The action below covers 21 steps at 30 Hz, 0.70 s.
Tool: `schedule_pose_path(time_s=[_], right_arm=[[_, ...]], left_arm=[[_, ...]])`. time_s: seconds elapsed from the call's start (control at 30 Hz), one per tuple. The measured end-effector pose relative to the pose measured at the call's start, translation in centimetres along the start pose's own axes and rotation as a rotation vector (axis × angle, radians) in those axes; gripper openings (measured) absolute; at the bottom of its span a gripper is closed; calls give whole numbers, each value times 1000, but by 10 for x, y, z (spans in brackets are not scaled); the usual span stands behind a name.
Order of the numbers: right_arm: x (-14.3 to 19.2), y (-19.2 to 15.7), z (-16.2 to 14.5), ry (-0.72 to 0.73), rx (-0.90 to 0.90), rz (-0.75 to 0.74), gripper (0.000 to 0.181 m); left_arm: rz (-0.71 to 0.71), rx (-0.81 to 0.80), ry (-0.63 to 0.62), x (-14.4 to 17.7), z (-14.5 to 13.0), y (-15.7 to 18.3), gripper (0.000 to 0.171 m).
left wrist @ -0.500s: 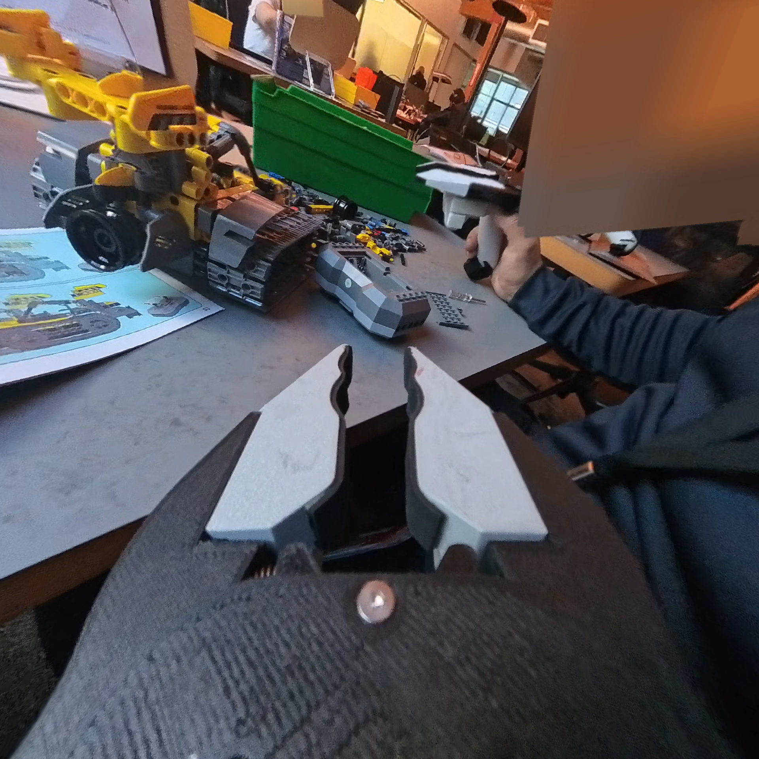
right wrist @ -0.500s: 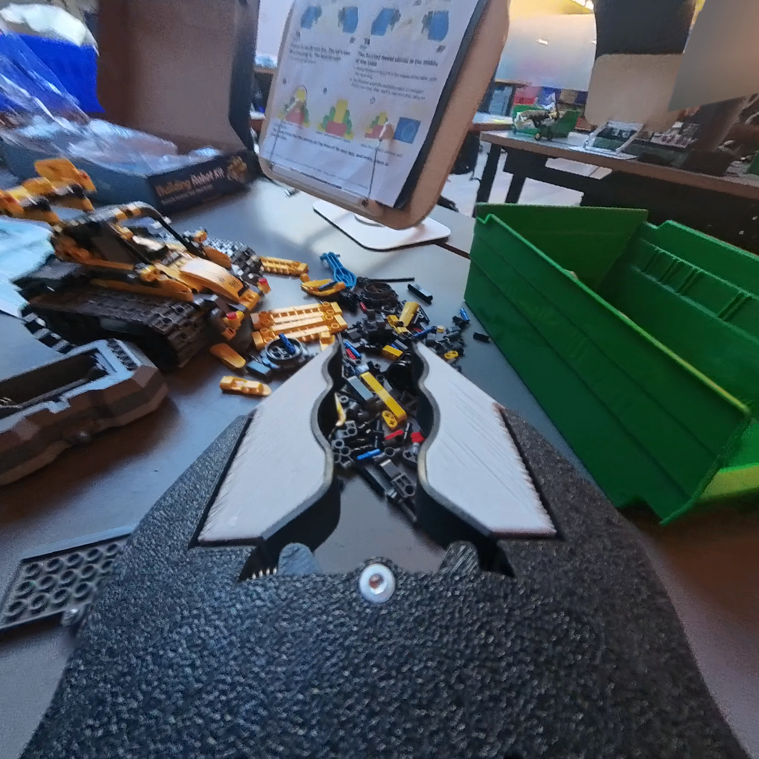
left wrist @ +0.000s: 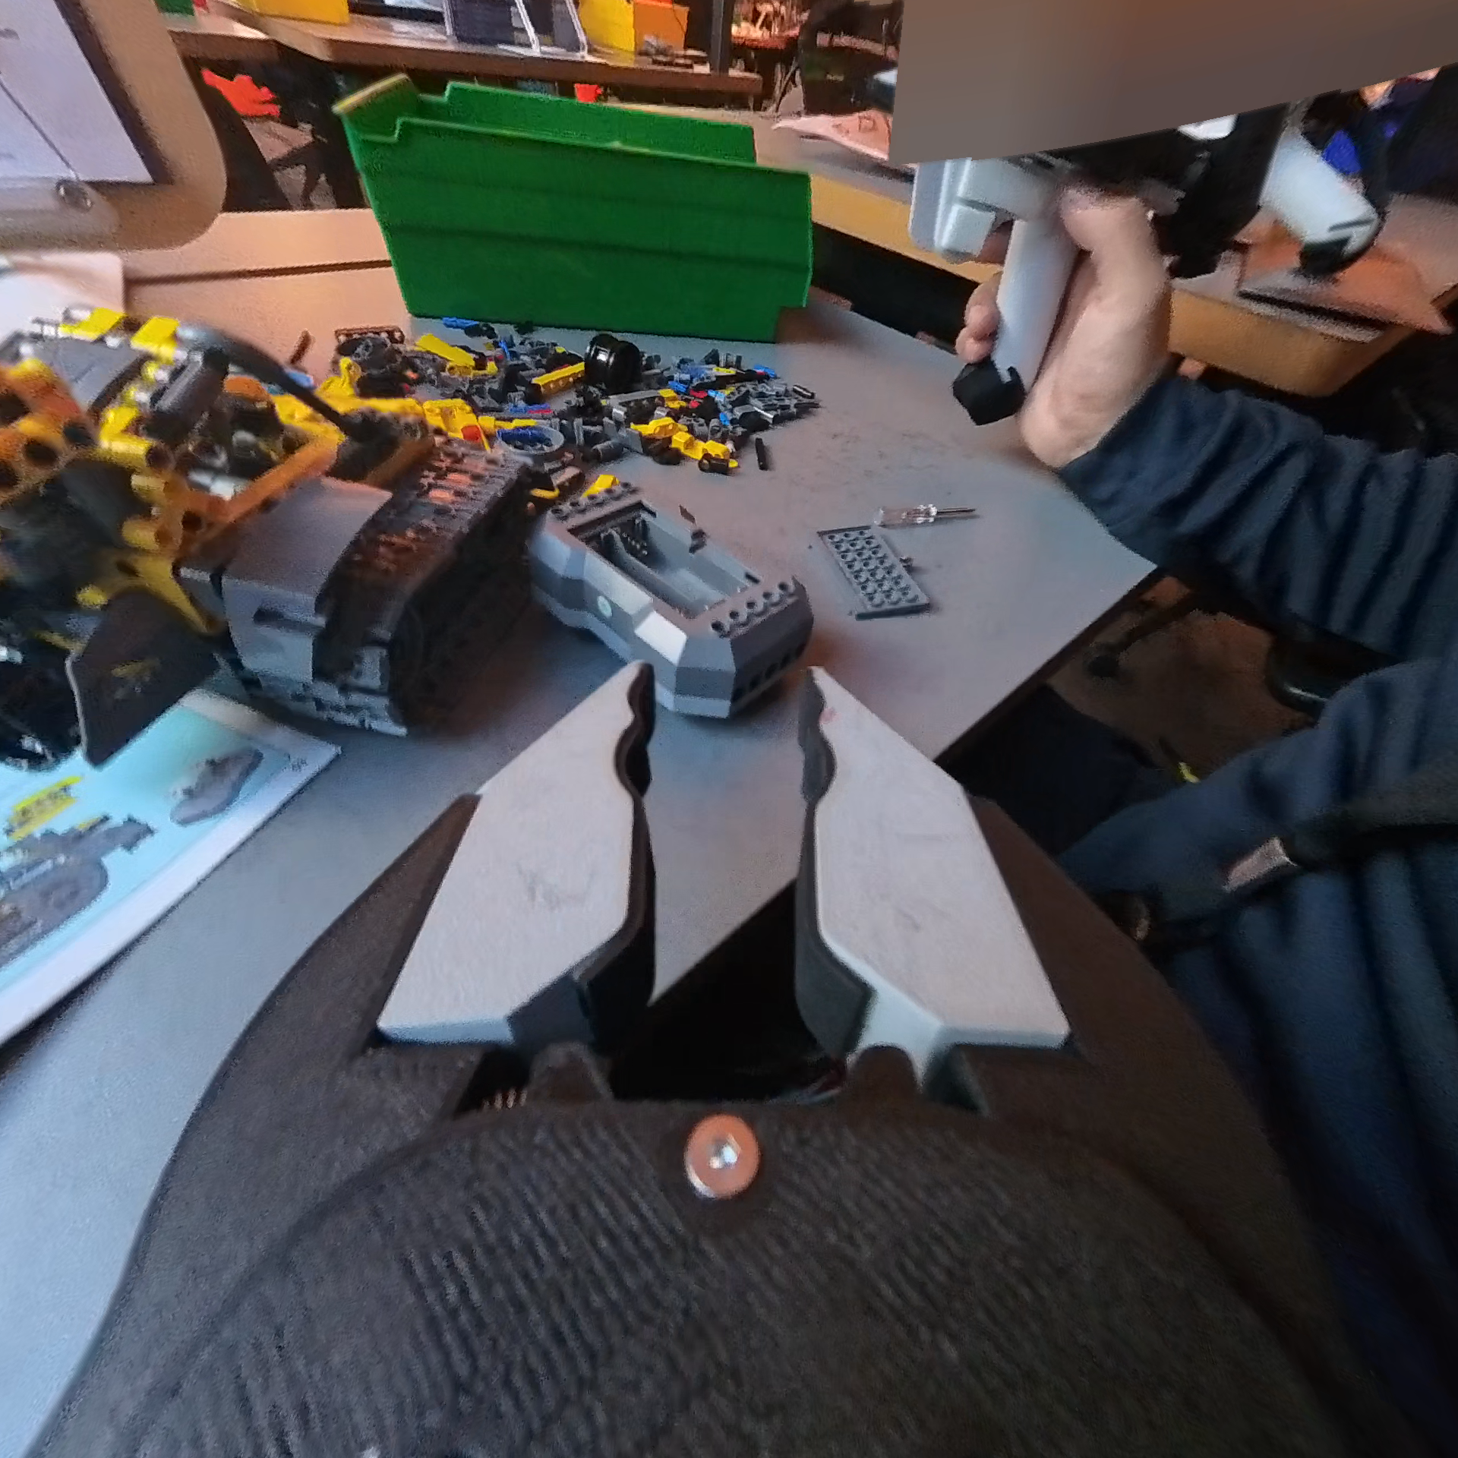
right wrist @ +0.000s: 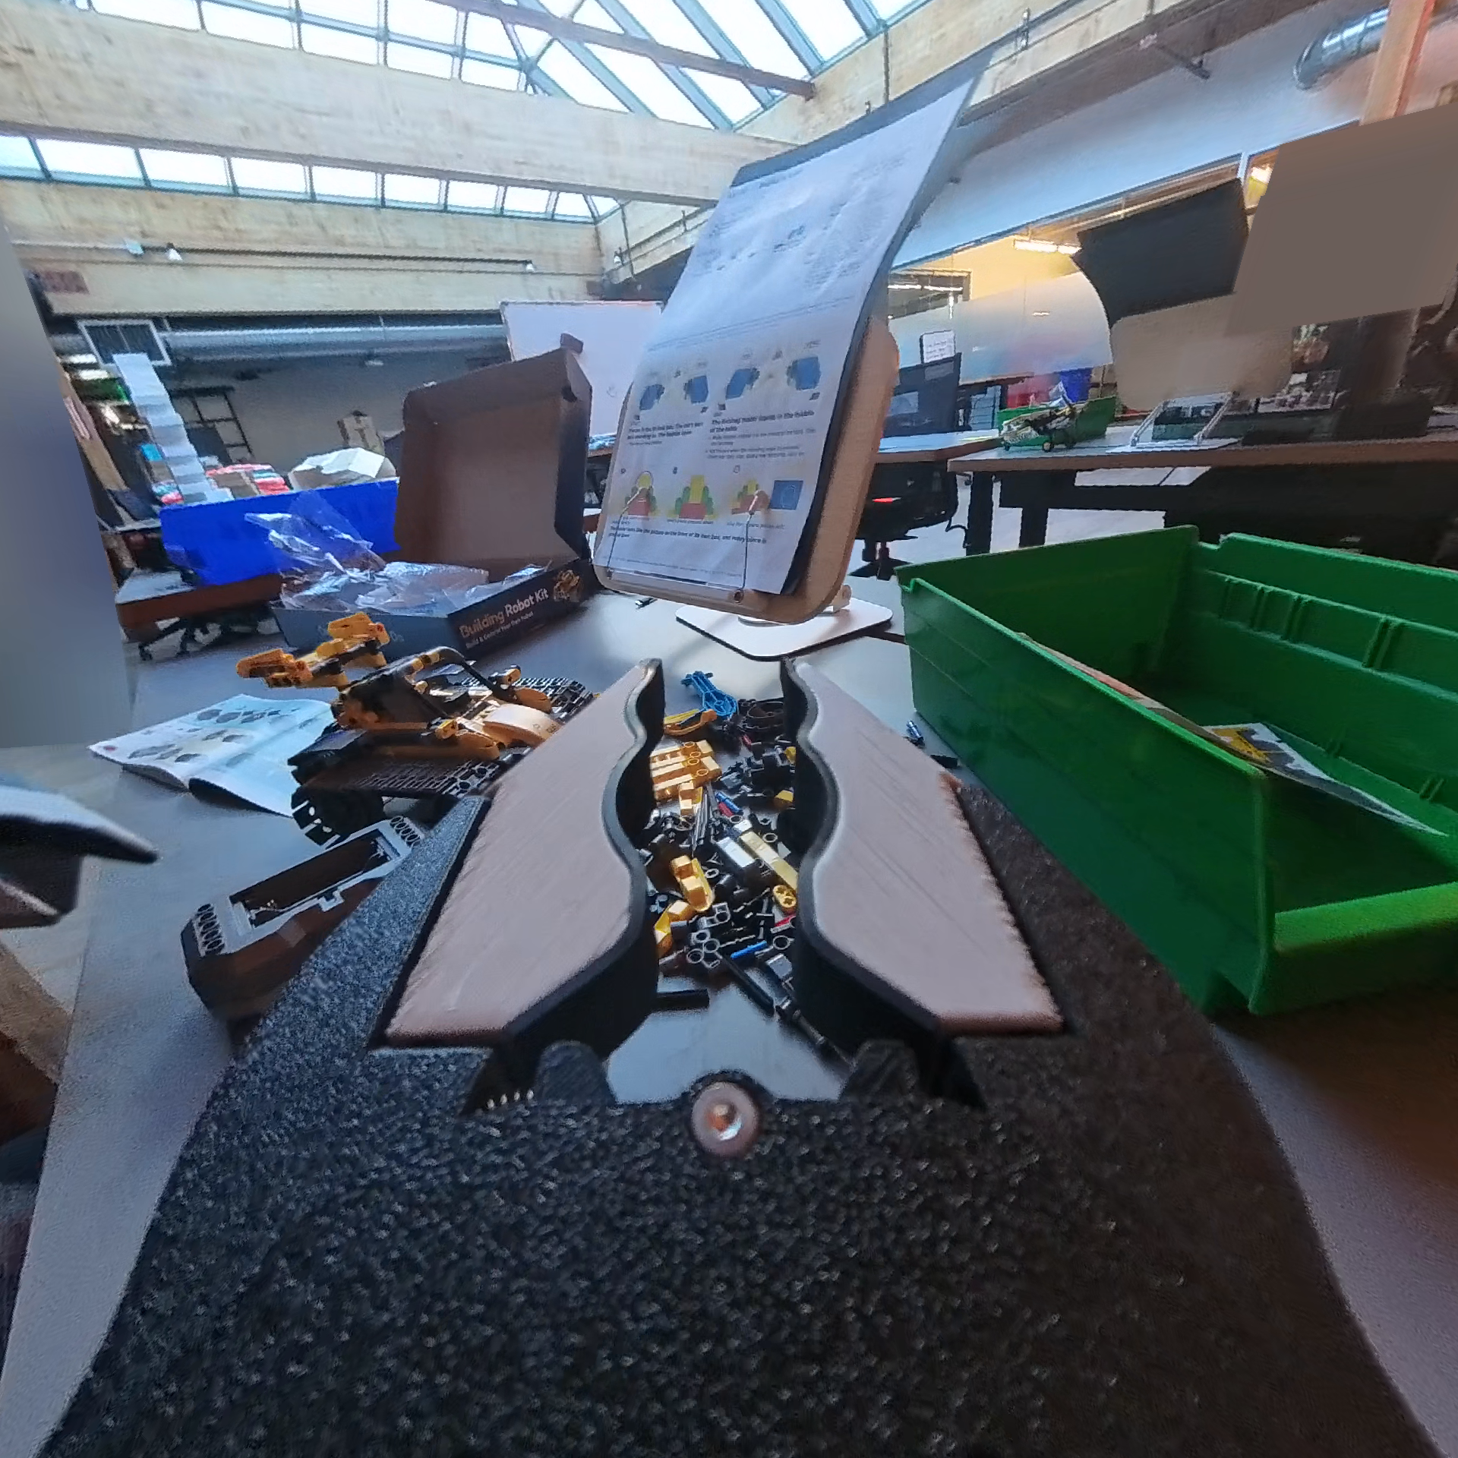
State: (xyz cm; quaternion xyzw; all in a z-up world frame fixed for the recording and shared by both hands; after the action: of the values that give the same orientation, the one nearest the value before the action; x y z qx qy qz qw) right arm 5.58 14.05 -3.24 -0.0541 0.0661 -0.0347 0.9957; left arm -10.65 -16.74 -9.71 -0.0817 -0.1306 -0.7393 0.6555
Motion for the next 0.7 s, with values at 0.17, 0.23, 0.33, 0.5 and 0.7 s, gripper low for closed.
schedule_pose_path(time_s=[0.17, 0.23, 0.33, 0.5, 0.7], right_arm=[[-2, -6, -3, -8, -24, 39, 27], [-5, -6, -7, -18, -57, 64, 28], [-16, -11, -19, -89, -107, 133, 34], [-35, -31, -45, -280, -80, 238, 38], [-45, -51, -59, -403, 44, 295, 36]], left_arm=[[-1, -92, -73, -22, 15, -2, 48], [3, -137, -87, -28, 19, -3, 51], [-1, -158, -121, -36, 19, -9, 57], [-35, -173, -160, -48, 16, -10, 61], [-58, -247, -214, -61, 12, -8, 64]])
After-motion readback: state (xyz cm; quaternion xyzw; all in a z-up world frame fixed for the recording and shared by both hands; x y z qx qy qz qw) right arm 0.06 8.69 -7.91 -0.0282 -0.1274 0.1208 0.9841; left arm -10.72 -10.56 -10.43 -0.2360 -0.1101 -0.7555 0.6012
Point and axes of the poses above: each gripper's, where its closed fingertips meet, x back along the fingers, z out of its top, y = z × x across the jaws, the point moved 6 cm from there along x, back along the fingers, and after that the axes turned 4 degrees about z, right-handed, at the moved point
